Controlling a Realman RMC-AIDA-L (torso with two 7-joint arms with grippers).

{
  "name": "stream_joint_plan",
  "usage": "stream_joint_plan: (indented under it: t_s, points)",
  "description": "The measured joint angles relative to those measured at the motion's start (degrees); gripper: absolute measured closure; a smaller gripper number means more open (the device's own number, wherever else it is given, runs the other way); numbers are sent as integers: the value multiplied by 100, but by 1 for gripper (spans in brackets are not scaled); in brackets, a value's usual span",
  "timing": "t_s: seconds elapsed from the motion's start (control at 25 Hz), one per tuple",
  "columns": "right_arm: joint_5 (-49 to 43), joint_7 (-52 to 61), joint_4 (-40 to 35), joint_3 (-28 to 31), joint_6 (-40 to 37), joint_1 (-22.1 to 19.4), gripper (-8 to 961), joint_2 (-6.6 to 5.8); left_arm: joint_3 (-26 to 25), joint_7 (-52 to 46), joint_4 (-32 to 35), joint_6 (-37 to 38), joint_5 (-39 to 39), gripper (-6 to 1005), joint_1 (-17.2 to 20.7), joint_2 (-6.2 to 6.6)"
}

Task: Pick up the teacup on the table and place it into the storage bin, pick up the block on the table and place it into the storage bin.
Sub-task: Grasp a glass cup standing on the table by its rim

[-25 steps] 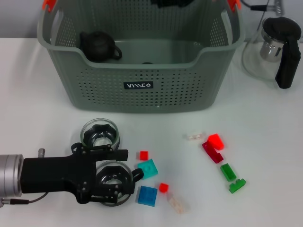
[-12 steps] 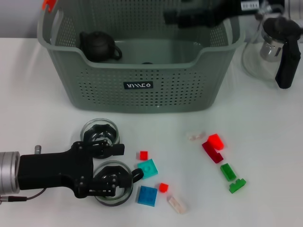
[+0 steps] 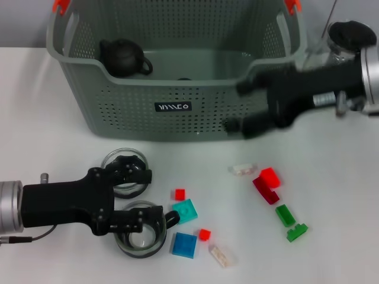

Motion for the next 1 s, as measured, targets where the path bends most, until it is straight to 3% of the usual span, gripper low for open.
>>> stream_joint_plan:
  t_s: [0.24, 0.56, 1.0]
  points:
    - [-372, 110, 145, -54, -802, 77, 7, 25, 0, -251, 151, -356, 38, 172, -26, 22]
    - [-349, 168, 597, -29, -812, 200, 4, 40, 37, -946, 1026, -501, 451, 172, -45, 30]
    - [-336, -139, 634, 220, -698, 212, 3, -4, 58, -1812, 2166, -673, 805, 172, -127, 40]
